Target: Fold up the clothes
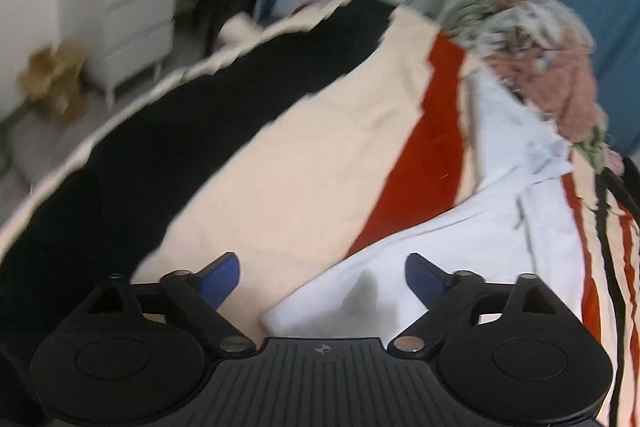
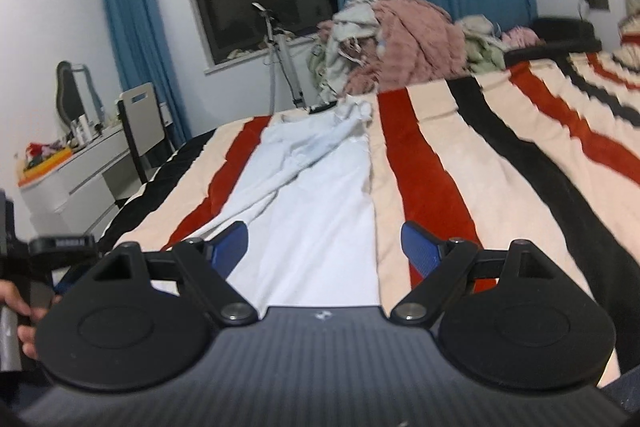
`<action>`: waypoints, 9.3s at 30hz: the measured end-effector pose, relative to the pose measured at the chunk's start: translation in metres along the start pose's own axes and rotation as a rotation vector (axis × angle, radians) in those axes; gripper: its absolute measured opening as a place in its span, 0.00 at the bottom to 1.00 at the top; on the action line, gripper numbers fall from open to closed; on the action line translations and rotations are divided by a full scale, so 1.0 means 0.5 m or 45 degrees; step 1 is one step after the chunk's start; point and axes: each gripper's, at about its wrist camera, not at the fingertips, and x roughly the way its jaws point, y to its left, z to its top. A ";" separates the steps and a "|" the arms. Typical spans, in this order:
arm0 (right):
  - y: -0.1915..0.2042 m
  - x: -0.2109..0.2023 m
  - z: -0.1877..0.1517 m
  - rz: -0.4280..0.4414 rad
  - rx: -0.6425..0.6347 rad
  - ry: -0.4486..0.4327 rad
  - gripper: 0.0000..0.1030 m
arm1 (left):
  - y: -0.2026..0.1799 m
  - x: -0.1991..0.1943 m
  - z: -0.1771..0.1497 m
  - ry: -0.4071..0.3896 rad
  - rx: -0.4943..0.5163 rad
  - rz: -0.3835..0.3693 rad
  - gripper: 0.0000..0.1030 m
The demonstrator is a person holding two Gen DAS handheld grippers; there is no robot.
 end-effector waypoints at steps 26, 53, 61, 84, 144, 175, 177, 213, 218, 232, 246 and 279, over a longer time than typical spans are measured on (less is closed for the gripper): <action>-0.073 -0.007 0.003 0.025 0.248 0.013 0.82 | -0.296 -0.246 -0.324 -0.255 0.889 -0.315 0.04; -0.152 0.165 -0.109 0.046 0.884 0.652 0.70 | -0.083 0.053 -0.077 0.396 0.050 -0.405 0.72; -0.139 0.149 -0.119 0.173 0.886 0.669 0.46 | -0.072 0.052 -0.111 0.451 0.016 -0.446 0.39; -0.115 0.061 -0.040 0.260 0.802 0.445 0.10 | -0.030 -0.028 -0.095 0.365 -0.324 -0.791 0.03; -0.160 0.609 0.103 0.121 0.424 0.359 0.14 | -0.338 0.359 0.142 -0.131 0.282 -0.419 0.14; 0.028 0.202 0.091 0.026 -0.193 -0.083 0.88 | -0.269 0.024 -0.070 -0.105 0.376 -0.579 0.94; 0.032 0.203 0.088 0.031 -0.202 -0.078 0.88 | -0.251 0.056 -0.070 0.022 0.261 -0.624 0.94; -0.168 0.376 -0.056 0.175 0.992 0.375 0.24 | -0.186 0.187 -0.041 0.009 -0.287 -0.788 0.05; -0.171 0.342 -0.035 0.131 0.903 0.248 0.10 | -0.179 0.152 -0.049 -0.029 -0.271 -0.826 0.04; -0.099 0.024 -0.021 0.237 0.688 -0.076 0.08 | -0.073 -0.150 -0.162 -0.194 -0.193 -0.995 0.04; -0.071 -0.052 -0.021 0.190 0.563 -0.102 0.08 | -0.087 -0.173 -0.153 -0.134 -0.140 -0.942 0.04; -0.198 0.559 0.118 0.356 0.747 0.274 0.92 | -0.321 0.290 0.160 -0.101 0.184 -0.773 0.80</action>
